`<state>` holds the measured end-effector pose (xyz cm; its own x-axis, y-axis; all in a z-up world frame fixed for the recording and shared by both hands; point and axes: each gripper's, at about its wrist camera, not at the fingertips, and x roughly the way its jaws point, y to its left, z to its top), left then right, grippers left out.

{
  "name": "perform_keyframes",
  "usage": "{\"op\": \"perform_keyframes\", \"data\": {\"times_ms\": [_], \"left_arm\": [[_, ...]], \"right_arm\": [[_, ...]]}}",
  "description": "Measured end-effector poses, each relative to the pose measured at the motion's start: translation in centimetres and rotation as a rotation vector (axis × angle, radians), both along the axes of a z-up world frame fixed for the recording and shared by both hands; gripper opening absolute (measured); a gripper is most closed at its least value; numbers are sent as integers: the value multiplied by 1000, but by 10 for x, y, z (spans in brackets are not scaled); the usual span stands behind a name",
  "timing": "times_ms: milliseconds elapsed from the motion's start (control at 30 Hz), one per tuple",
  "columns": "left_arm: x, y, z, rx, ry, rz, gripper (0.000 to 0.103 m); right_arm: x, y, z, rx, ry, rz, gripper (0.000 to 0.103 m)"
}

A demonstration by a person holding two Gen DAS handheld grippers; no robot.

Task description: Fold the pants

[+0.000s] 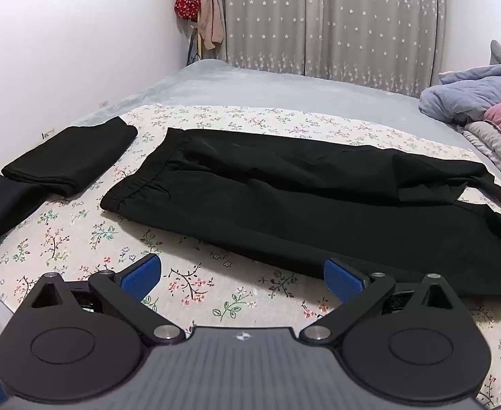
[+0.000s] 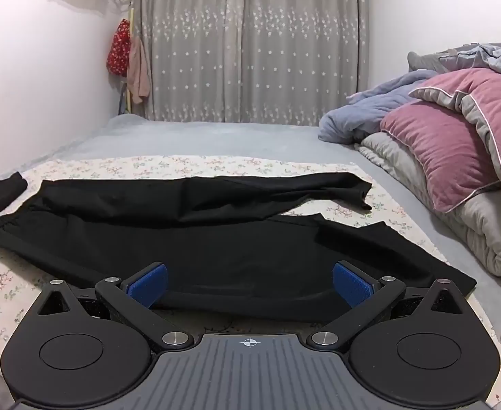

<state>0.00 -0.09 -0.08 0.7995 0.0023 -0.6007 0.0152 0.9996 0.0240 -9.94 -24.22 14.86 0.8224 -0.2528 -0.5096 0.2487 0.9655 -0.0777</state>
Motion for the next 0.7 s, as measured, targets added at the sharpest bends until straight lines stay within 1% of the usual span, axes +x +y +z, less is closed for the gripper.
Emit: {"op": "perform_keyframes", "data": {"times_ms": [167,300,433,533,667,700], "left_arm": [[-1,-3,0,4,8,0,102],[1,-1,1,-3,17,5,101],[18,13,3,-30,43,6,101],[31,34,9,-64,57,51,101],[49,63,18,-108,115,98,101],[56,76,19,-137,125,109,101]], "right_arm": [[1,-8,-5,7,5,2,103],[-1,-1,-8,4,6,1,103],[3,-5,-11,-13,10,7,103],[9,-11,-12,-41,12,0,103],[18,-28,-13,-61,20,-10,103],[20,-33,-14,-72,22,-16,103]]}}
